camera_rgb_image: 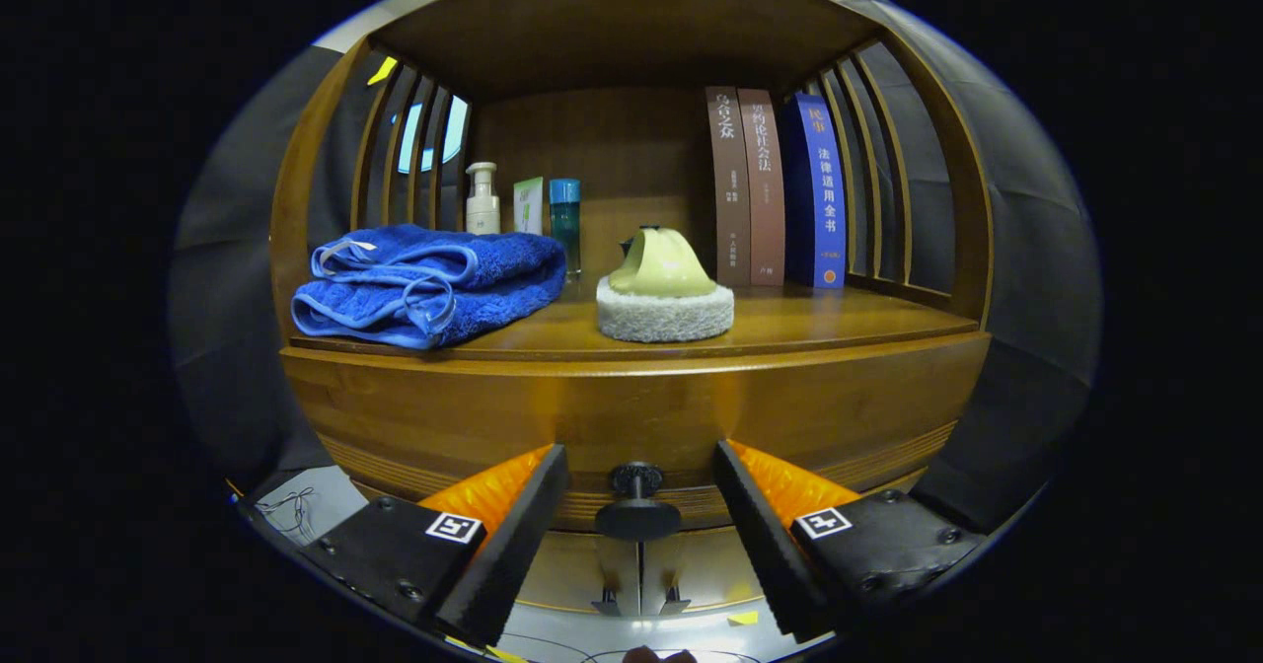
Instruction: Pull open the drawer, take out the items inside it, and place them on the countertop above the cabinet.
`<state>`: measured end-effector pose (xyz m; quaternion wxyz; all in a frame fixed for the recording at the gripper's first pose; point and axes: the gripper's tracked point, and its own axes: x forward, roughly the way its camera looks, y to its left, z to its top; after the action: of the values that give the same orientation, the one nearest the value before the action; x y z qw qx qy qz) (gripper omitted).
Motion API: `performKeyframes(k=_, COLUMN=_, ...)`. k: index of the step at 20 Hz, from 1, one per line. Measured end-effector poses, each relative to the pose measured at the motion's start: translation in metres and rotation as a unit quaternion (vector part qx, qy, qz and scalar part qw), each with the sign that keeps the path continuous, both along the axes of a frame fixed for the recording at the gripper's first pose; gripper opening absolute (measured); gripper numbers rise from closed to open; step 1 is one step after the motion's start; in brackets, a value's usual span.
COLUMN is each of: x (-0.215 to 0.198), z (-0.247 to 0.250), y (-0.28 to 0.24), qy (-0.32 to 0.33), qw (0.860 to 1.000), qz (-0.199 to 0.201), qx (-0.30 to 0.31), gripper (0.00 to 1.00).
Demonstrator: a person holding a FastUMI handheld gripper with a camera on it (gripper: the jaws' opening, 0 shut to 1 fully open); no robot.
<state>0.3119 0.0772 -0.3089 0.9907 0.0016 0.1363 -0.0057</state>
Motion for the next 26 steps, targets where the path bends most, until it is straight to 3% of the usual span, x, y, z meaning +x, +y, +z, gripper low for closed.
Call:
performKeyframes(k=4, x=-0.014, z=-0.006, y=-0.001, qy=0.030, qw=0.999, qz=0.009, qx=0.017, gripper=1.00)
performKeyframes(k=14, x=-0.091, z=0.135, y=-0.008, qy=-0.062, qw=0.997, qz=0.023, qx=-0.043, gripper=1.00)
performKeyframes(k=20, x=-0.150, z=0.202, y=-0.010, qy=-0.085, qw=0.996, qz=0.029, qx=-0.019, gripper=0.99)
performKeyframes(k=26, x=-0.194, z=0.235, y=-0.026, qy=-0.080, qw=0.997, qz=0.020, qx=0.000, gripper=0.99)
